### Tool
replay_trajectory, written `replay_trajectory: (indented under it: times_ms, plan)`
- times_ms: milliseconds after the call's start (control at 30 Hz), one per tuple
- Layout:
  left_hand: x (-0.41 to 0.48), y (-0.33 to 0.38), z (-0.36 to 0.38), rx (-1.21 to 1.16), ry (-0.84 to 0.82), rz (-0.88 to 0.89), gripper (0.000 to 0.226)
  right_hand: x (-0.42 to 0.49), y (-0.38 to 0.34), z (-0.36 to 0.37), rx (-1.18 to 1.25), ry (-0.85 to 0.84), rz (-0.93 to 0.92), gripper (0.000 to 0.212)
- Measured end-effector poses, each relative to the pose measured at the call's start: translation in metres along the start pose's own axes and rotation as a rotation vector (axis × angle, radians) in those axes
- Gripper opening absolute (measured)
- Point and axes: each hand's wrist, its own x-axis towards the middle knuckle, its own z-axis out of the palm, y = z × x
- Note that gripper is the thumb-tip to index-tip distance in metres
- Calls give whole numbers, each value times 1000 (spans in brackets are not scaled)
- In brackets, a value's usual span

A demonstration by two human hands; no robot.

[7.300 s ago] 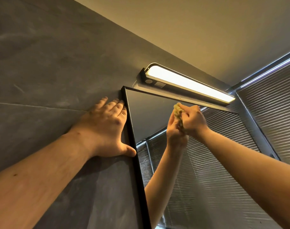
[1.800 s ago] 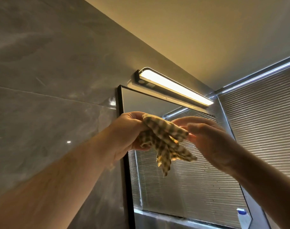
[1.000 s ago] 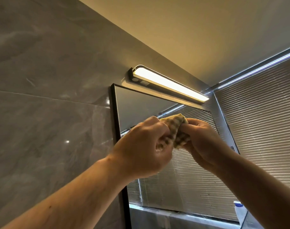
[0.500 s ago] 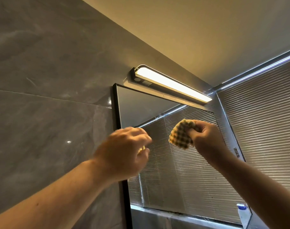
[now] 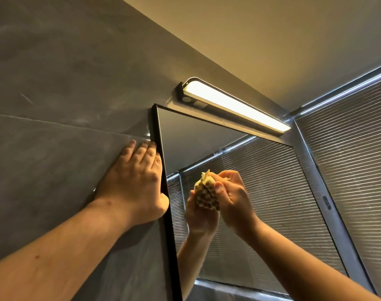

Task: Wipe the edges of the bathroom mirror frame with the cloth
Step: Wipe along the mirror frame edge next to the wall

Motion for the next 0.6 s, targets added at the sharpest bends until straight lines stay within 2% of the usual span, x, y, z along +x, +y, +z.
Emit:
replay_trajectory:
  times_ms: [133,233,300,400,467,600]
  plan:
    - [0,3,-1,94,-82,5,105,25,9,8,28,195,-70,26]
    - [-1,3,0,131,-103,3,107,70,27,6,74,318,40,14]
    - [-1,4,-2,140,-129,4,108,100,48,-2,5,374,140,4]
    - [0,5,0,141,-133,-4,109,126,80,-14,-152,446,318,18]
    - [0,4,1,140,-126,-8,110,132,94,-18,-103,458,381,22]
    - [0,6,1,127,-124,-9,110,127,85,-8,-8,459,311,31]
